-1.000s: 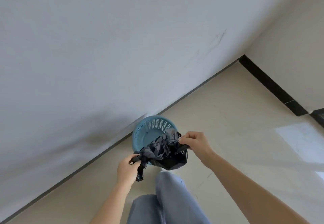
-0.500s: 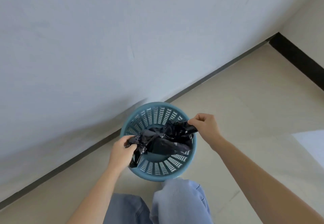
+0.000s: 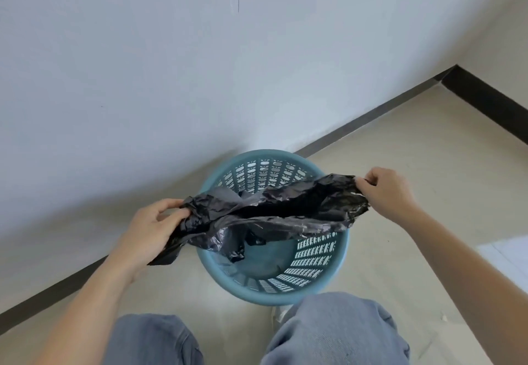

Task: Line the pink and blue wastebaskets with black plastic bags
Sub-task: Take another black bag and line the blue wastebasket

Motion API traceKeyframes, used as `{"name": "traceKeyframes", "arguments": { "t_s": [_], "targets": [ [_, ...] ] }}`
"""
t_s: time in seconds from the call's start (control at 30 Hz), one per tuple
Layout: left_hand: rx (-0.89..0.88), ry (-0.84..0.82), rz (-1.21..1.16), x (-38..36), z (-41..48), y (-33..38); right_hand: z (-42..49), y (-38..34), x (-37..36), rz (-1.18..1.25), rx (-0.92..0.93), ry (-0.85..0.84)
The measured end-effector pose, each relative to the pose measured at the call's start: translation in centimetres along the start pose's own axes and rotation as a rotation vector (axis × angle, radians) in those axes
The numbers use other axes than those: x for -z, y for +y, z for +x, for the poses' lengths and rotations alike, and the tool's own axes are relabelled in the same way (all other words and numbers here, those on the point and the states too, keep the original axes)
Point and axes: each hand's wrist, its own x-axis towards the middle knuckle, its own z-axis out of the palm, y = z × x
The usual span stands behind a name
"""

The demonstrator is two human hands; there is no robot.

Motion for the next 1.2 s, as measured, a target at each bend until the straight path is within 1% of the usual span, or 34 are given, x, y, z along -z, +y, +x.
{"name": "traceKeyframes", "arguments": {
  "t_s": [0.03, 0.07, 0.1, 0.13, 0.17, 0.2, 0.23, 0.27, 0.3, 0.33, 0.37, 0.4, 0.47, 0.53, 0.63, 0.67, 0.7, 0.73, 0.8, 0.83, 0.87, 0.9, 0.97, 1.03, 1.1, 1.13, 1.2],
  "targets": [
    [-0.003, -0.009, 0.004, 0.1, -0.1, 0.0, -0.3, -0.7, 0.5, -0.027, 0.031, -0.002],
    [-0.017, -0.019, 0.010, 0.0, 0.0, 0.0, -0.8, -1.6, 0.9, -0.028, 0.093, 0.035],
    [-0.041, -0.025, 0.016, -0.2, -0.1, 0.2, -1.5, -2.8, 1.3, -0.005, 0.188, 0.083],
    [-0.060, -0.015, 0.014, -0.5, -0.1, 0.3, -2.3, -4.2, 1.6, 0.013, 0.324, 0.103],
    [-0.075, 0.000, 0.009, -0.8, -0.2, 0.5, -3.2, -5.9, 1.7, 0.002, 0.486, 0.065],
    [-0.088, 0.012, 0.009, -1.0, -0.2, 0.7, -3.8, -7.2, 1.5, -0.081, 0.639, -0.022],
    [-0.097, 0.020, 0.016, -1.1, -0.2, 0.7, -4.0, -8.2, 0.9, -0.235, 0.757, -0.119],
    [-0.100, 0.025, 0.016, -1.2, -0.1, 0.6, -3.6, -8.6, -0.2, -0.406, 0.820, -0.201],
    [-0.095, 0.028, 0.006, -1.3, -0.1, 0.5, -2.7, -8.7, -1.1, -0.555, 0.835, -0.274],
    [-0.084, 0.028, -0.007, -1.1, 0.0, 0.5, -1.6, -8.8, -1.9, -0.639, 0.809, -0.348],
    [-0.069, 0.020, -0.027, -0.8, 0.0, 0.6, -0.6, -8.8, -2.3, -0.644, 0.764, -0.406],
    [-0.050, 0.009, -0.046, -0.4, 0.0, 0.6, 0.4, -8.7, -2.4, -0.581, 0.718, -0.439],
    [0.005, -0.004, -0.021, 0.6, 0.4, 0.3, 2.2, -8.1, -2.3, -0.340, 0.561, -0.457],
    [0.052, 0.047, 0.111, 1.6, 0.8, -0.4, 3.4, -7.0, -2.1, -0.160, 0.466, -0.410],
    [0.061, 0.180, 0.401, 2.7, 0.8, -0.9, 3.6, -6.0, -2.4, -0.217, 0.482, -0.379],
    [0.019, 0.200, 0.449, 2.6, 0.5, -0.4, 3.5, -6.0, -2.6, -0.221, 0.501, -0.380],
    [-0.066, 0.231, 0.480, 2.3, 0.1, 0.2, 3.3, -6.2, -2.7, -0.199, 0.515, -0.382],
    [-0.198, 0.284, 0.498, 1.7, -0.4, 1.2, 3.1, -6.5, -2.8, -0.157, 0.521, -0.387],
    [-0.548, 0.365, 0.477, -0.2, -1.3, 3.7, 2.7, -7.2, -2.8, -0.051, 0.516, -0.392],
    [-0.699, 0.328, 0.479, -1.3, -1.4, 4.7, 2.6, -7.5, -2.8, 0.000, 0.512, -0.393],
    [-0.803, 0.246, 0.500, -2.4, -1.2, 5.3, 2.4, -7.7, -2.7, 0.044, 0.503, -0.399],
    [-0.864, 0.136, 0.538, -3.5, -0.8, 5.6, 2.3, -7.8, -2.7, 0.080, 0.489, -0.407],
    [-0.933, -0.068, 0.677, -5.6, 0.3, 4.8, 2.3, -7.8, -2.6, 0.135, 0.467, -0.409],
    [-0.997, -0.153, 0.866, -7.3, 1.1, 3.4, 2.8, -7.6, -2.4, 0.179, 0.444, -0.384],
    [-1.005, -0.148, 1.015, -7.9, 2.0, 2.7, 3.4, -7.5, -2.1, 0.205, 0.433, -0.375],
    [-0.993, -0.125, 1.016, -7.9, 2.3, 2.7, 3.6, -7.4, -2.1, 0.213, 0.424, -0.377],
    [-0.902, -0.111, 0.888, -7.6, 2.6, 3.1, 4.0, -7.1, -2.3, 0.236, 0.395, -0.384]
  ]
}}
